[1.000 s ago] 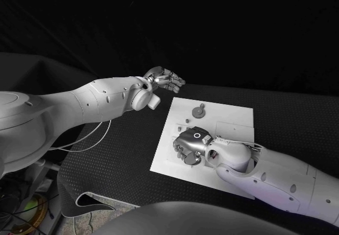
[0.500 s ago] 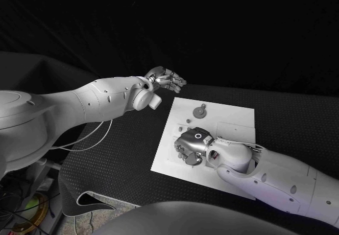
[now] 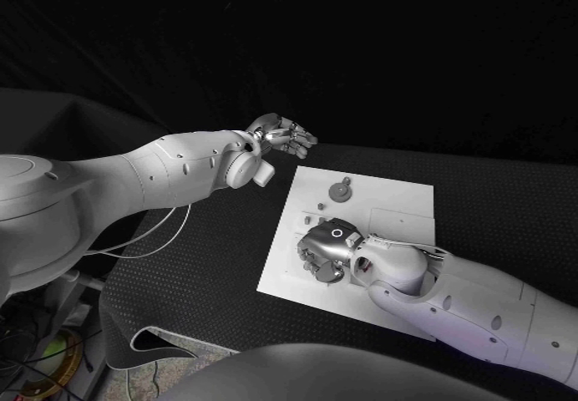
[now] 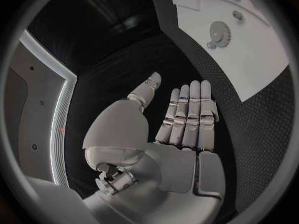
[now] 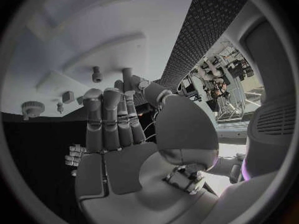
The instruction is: Assemble the parts on the task board
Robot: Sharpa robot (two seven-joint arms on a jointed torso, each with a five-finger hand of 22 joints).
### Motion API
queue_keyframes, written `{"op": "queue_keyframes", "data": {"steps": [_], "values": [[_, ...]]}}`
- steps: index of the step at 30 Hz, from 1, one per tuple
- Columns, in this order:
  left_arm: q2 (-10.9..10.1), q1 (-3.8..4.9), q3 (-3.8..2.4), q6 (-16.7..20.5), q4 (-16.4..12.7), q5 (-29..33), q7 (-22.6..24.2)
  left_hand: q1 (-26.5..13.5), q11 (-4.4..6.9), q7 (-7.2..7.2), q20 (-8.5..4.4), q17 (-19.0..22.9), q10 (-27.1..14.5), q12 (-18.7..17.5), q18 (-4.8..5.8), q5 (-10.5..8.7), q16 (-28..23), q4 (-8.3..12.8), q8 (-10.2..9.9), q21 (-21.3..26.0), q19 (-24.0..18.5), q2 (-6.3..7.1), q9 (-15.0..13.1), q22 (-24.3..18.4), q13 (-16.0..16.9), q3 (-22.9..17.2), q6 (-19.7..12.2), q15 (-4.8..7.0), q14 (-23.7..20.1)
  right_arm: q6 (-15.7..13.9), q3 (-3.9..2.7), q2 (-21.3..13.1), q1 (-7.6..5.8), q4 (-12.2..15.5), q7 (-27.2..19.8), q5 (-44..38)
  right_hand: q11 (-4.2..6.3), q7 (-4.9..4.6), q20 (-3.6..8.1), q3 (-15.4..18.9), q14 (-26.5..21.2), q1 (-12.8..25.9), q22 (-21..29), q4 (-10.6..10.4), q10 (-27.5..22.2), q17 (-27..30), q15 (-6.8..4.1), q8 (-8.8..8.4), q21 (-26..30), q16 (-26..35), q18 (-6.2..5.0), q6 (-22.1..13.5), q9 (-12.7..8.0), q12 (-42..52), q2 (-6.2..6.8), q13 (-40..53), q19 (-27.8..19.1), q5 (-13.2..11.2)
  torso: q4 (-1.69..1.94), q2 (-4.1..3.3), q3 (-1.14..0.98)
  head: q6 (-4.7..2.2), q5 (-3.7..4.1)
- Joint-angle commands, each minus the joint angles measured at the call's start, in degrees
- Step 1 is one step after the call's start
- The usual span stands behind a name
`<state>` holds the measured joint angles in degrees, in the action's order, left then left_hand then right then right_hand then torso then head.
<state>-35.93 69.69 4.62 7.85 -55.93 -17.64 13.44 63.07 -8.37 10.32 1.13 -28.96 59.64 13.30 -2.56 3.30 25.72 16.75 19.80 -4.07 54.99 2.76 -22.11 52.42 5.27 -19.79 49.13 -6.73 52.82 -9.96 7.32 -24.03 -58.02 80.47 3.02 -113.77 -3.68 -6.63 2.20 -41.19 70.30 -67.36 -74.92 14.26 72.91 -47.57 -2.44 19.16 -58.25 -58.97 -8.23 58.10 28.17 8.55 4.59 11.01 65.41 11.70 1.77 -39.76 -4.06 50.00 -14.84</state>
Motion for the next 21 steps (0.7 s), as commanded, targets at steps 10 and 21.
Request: {"op": "queue_keyframes", "data": {"steps": [10, 21], "values": [[0.1, 0.08, -0.04, 0.0, -0.1, -0.1, 0.4, -0.5, -0.12, -0.02, 0.01, -0.1, 0.2, -0.1, -1.16, -0.15, -0.3, -0.1, -0.2, -0.1, 0.1, -0.16, 0.1, -0.1, -0.1, 0.3, -0.4, -0.11, 0.4, 0.8, 0.42, 0.5, 0.01, -1.2, -0.4, 0.1, 0.04, -0.3, 0.44, -0.2, -0.4, 0.0, -1.1, 0.3, 0.9, -0.1, -0.22, -0.09, -0.2, -0.1, -6.77, 0.0, -0.1, -0.3, -0.77, 1.2, -0.2, 0.1, -0.02, 0.0, -0.03, 0.0, 0.06], [0.0, 0.08, -0.04, 0.0, -0.1, -0.1, 0.3, -0.5, -0.12, -0.01, 0.01, -0.2, 0.2, -0.1, -1.16, -0.15, -0.3, -0.1, -0.2, -0.1, 0.1, -0.12, 0.1, -0.1, -0.2, 0.3, -0.4, -0.11, 0.4, -1.7, 0.57, 0.4, 0.0, -1.6, -1.6, 3.5, -2.83, -4.46, -0.05, 6.3, -2.2, 5.4, -0.7, -0.7, -6.5, -0.6, 2.49, -5.51, 0.5, -0.2, -6.77, -10.5, -2.5, -4.7, 6.55, 0.0, -1.1, -0.2, -0.04, -0.01, 0.0, 0.0, 0.22]]}}
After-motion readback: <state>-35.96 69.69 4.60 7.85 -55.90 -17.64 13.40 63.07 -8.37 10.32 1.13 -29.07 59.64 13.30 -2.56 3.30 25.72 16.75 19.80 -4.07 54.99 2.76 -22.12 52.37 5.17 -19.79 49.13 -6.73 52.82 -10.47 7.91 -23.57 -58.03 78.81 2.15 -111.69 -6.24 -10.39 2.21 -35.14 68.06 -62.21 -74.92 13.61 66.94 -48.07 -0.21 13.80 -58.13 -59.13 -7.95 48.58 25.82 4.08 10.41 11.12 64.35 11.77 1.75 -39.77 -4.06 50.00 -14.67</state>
